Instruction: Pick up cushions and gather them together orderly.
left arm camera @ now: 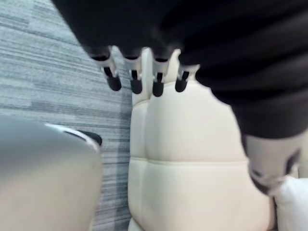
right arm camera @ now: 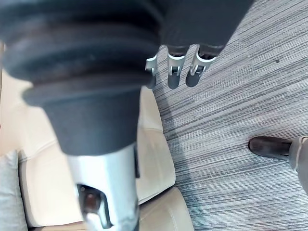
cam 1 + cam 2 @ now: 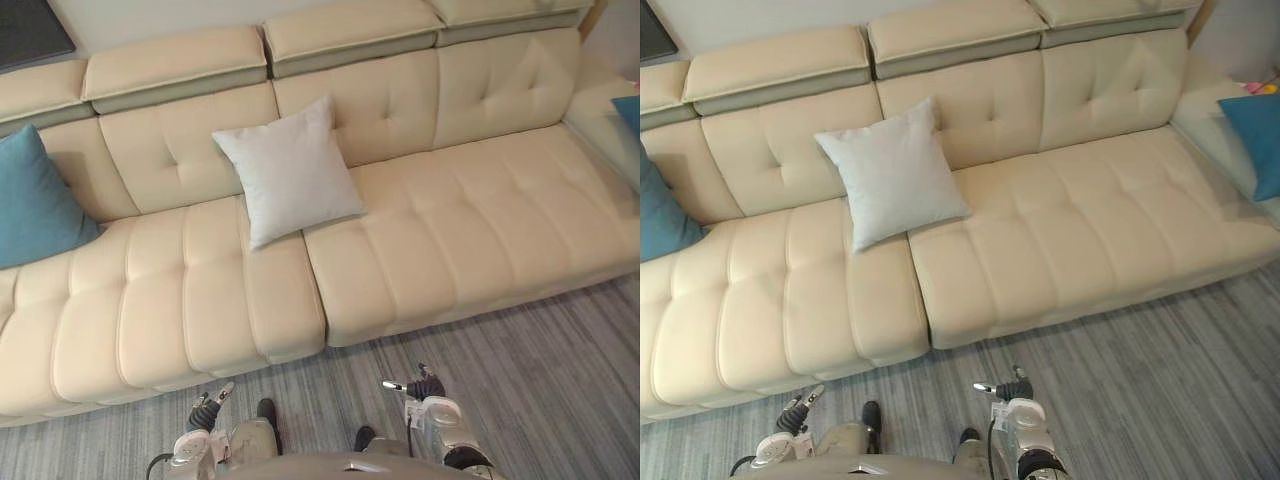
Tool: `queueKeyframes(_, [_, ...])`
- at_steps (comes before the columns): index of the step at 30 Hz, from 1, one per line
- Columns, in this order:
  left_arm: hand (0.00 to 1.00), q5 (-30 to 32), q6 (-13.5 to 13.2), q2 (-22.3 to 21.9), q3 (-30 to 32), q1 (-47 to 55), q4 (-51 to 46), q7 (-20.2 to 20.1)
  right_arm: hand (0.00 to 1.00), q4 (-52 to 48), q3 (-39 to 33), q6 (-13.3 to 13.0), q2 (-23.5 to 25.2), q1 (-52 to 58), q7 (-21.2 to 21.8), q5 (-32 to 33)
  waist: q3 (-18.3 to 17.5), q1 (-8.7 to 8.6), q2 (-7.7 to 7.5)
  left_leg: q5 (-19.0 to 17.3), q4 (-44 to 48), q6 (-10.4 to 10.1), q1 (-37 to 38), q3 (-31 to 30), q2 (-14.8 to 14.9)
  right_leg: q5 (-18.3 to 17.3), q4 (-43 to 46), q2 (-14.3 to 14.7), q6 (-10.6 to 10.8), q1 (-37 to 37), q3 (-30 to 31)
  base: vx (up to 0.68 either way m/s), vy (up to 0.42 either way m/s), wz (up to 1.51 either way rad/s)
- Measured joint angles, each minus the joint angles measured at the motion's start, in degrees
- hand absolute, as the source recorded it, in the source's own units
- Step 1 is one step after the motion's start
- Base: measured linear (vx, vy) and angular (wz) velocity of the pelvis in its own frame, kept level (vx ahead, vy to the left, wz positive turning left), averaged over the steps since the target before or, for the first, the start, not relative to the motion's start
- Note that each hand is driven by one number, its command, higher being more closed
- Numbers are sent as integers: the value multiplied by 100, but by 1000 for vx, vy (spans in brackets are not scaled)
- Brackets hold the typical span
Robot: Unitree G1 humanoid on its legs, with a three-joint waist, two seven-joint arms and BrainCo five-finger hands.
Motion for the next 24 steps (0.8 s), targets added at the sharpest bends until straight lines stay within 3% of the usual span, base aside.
queueKeyframes(2, [0, -11, -5, -3, 5, -35, -5, -9, 0, 109, -39, 2, -41, 13, -2, -1, 28, 12, -10, -284, 372, 95, -63, 5, -57, 70, -30, -69, -56, -63, -12, -178, 73, 3])
queueKeyframes(3, [0, -9, -4, -1, 8, -18, 3, -3, 0, 180, -148, 30, -69, 113, -2, -8, 39, -17, -29, -701, 748, 120, -7, -7, -138, 183, -126, -144, -10, -59, 30, -156, 139, -6])
queueKeyframes(6, [0, -9, -1, 37, 51, 11, 5, 3, 0, 181, -181, 37, 47, 337, 8, -8, 2, -30, -51, -1087, 631, 146, 196, 108, -313, 370, -441, -198, 77, 9, 238, -123, 149, -35])
queueKeyframes(7, [0, -8, 3, 51, 46, 28, 15, 2, 0, 181, -173, 39, 101, 390, 19, -8, -29, -40, -73, -1086, 507, 145, 236, 162, -366, 442, -546, -239, 81, 21, 240, -90, 183, -49])
queueKeyframes(9, [0, -7, 21, 174, 43, 84, 74, -4, 0, 184, -188, 98, 309, 567, 25, -4, -164, -118, -266, -1058, -137, 140, 507, 268, -605, 595, -827, -398, 45, 88, 238, -2, 145, -31])
queueKeyframes(13, [0, 62, 78, 255, -62, 41, 200, -14, 0, 204, -307, 96, 317, 625, 12, 110, -214, -247, -334, -914, -406, 171, 696, 282, -696, 630, -866, -436, 96, 152, 258, 16, 32, -3])
queueKeyframes(19, [0, 465, 129, 237, -317, -28, 329, -111, 0, 377, -459, 97, 244, 653, 15, 120, -396, -244, -149, -596, -599, 254, 1018, 444, -649, 853, -957, -248, 256, 165, 709, 102, -16, -36])
queueKeyframes(24, [0, 673, 176, 251, -460, -191, 493, -157, 0, 382, -469, 106, 232, 611, 10, 124, -382, -349, -155, -884, -381, 289, 1175, 865, -479, 1244, -1202, 21, 23, 102, 1321, 76, -13, -88])
